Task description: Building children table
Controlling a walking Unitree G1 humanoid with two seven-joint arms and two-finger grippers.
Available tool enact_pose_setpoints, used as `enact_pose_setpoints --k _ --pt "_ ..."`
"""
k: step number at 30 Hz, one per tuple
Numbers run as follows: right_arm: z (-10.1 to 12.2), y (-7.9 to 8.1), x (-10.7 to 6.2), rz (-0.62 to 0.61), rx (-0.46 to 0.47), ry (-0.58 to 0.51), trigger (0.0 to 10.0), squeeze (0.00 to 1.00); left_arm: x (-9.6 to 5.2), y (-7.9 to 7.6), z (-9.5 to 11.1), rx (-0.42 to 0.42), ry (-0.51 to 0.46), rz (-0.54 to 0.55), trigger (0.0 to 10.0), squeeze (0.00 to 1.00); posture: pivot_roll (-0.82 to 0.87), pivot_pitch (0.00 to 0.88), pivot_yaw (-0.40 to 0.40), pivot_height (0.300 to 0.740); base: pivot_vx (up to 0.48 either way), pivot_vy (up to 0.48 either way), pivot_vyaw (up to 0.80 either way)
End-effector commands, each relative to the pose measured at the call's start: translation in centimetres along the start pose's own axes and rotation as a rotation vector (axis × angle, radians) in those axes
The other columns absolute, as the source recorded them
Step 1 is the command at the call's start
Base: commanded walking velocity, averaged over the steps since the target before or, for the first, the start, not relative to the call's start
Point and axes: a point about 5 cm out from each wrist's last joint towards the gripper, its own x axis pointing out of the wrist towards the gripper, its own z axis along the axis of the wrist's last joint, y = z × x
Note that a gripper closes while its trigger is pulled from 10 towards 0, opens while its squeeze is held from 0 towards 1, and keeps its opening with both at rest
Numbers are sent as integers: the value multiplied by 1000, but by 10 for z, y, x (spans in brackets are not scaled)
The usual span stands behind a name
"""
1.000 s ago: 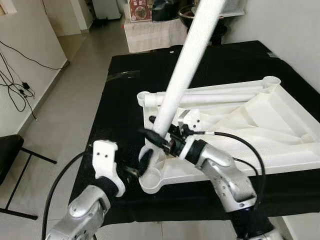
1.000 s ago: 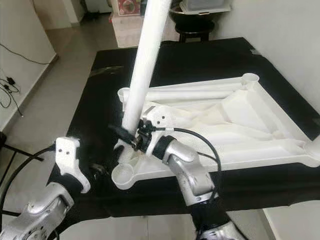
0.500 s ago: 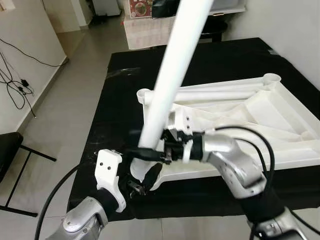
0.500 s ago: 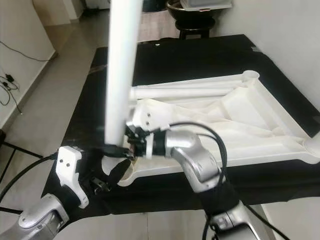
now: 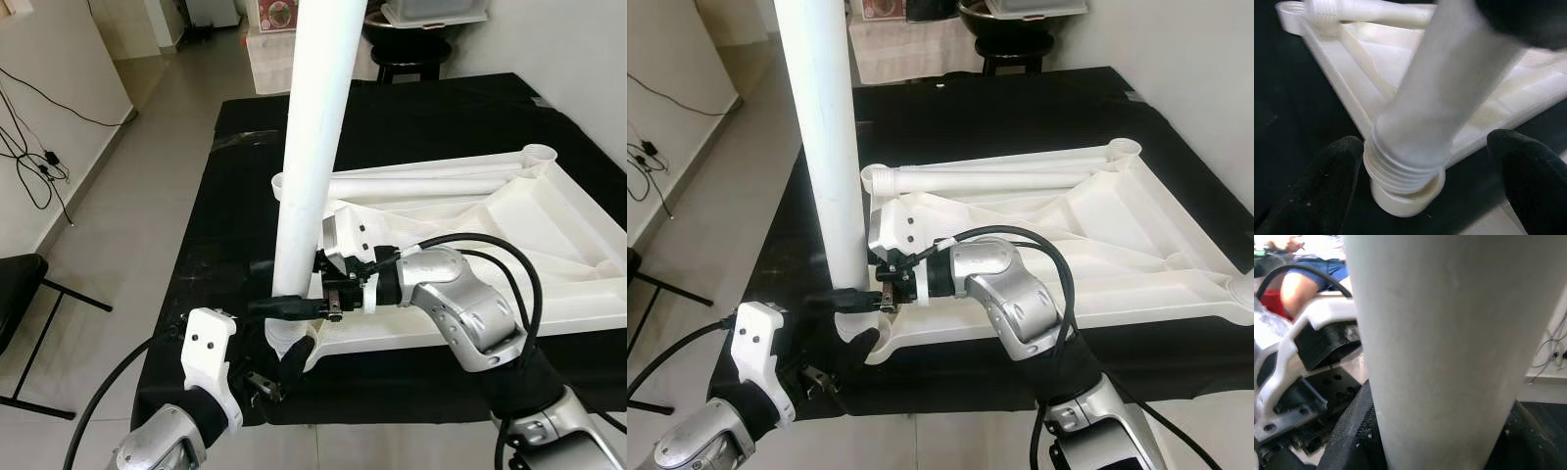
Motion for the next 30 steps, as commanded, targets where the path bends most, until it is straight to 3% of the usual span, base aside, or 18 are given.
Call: enact_pose_setpoints --k 1,12,17,30 --pt "-3 -2 1 27 -6 29 10000 0 -6 -6 1 8 22 -47 10000 0 19 183 49 740 0 0 0" --pt "-4 -8 -11 53 27 58 10000 0 -13 -9 3 54 34 -50 10000 0 23 205 49 740 0 0 0" --pt "-3 -4 -15 124 51 65 10000 0 -16 -6 3 67 29 0 10000 0 28 213 49 740 0 0 0" --pt "-1 9 -3 199 42 62 10000 0 -17 1 7 77 8 55 10000 0 35 223 49 740 0 0 0"
